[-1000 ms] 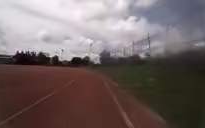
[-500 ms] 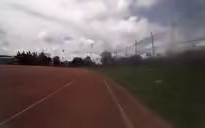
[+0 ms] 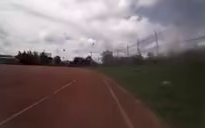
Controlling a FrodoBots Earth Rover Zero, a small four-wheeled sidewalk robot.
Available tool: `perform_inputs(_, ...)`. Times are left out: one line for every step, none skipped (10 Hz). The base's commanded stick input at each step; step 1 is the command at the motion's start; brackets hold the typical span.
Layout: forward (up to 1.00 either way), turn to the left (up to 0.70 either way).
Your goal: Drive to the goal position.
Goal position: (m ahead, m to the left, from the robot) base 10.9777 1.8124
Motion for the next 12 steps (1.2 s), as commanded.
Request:
perform_inputs(0.7, 0.0)
perform_inputs(0.7, 0.0)
perform_inputs(0.7, 0.0)
perform_inputs(0.7, 0.0)
perform_inputs(0.7, 0.0)
perform_inputs(0.7, 0.0)
perform_inputs(0.7, 0.0)
perform_inputs(0.7, 0.0)
perform_inputs(0.7, 0.0)
perform_inputs(0.7, 0.0)
perform_inputs(0.7, 0.0)
perform_inputs(0.7, 0.0)
